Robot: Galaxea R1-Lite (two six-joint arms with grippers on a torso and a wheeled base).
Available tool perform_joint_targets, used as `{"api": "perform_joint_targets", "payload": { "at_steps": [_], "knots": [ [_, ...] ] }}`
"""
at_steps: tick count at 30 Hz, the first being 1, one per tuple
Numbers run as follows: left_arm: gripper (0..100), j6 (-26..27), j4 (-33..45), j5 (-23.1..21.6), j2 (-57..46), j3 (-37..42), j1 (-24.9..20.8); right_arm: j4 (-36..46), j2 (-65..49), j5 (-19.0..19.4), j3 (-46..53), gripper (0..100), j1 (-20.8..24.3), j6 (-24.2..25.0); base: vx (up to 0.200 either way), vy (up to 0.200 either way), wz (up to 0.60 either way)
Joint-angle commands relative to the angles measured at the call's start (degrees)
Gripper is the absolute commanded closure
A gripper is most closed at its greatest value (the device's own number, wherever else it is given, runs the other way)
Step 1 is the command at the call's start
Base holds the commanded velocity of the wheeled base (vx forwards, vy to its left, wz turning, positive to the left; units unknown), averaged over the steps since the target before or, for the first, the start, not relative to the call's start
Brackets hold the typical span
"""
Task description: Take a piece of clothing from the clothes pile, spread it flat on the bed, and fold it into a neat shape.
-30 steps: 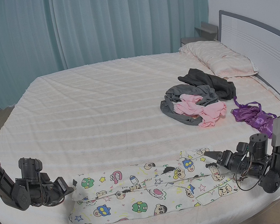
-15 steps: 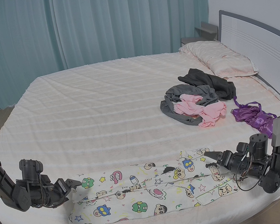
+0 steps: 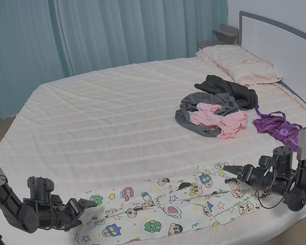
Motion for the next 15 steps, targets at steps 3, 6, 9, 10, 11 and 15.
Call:
{"api": "perform_joint_targets", "payload": {
  "at_steps": [3,6,9,10,11,15],
  "knots": [
    [0,0.1,-0.1,0.1,0.7,0.8,-0.1,-0.3,0.1,0.1,0.0,0,0.0,0.0,0.0,0.0,0.0],
    [0,0.1,-0.1,0.1,0.7,0.8,-0.1,-0.3,0.1,0.1,0.0,0,0.0,0.0,0.0,0.0,0.0],
    [0,0.0,-0.1,0.1,0.7,0.9,0.0,-0.3,0.1,0.1,0.0,0,0.0,0.0,0.0,0.0,0.0],
    [0,0.1,-0.1,0.1,0.8,0.9,0.0,-0.3,0.1,0.0,0.0,0,0.0,0.0,0.0,0.0,0.0],
    [0,0.1,-0.1,0.1,0.9,0.9,0.0,-0.3,0.1,0.0,0.0,0,0.0,0.0,0.0,0.0,0.0],
    [0,-0.1,-0.1,0.1,1.0,0.4,0.0,-0.3,0.1,0.0,0.0,0,0.0,0.0,0.0,0.0,0.0]
  ]
}}
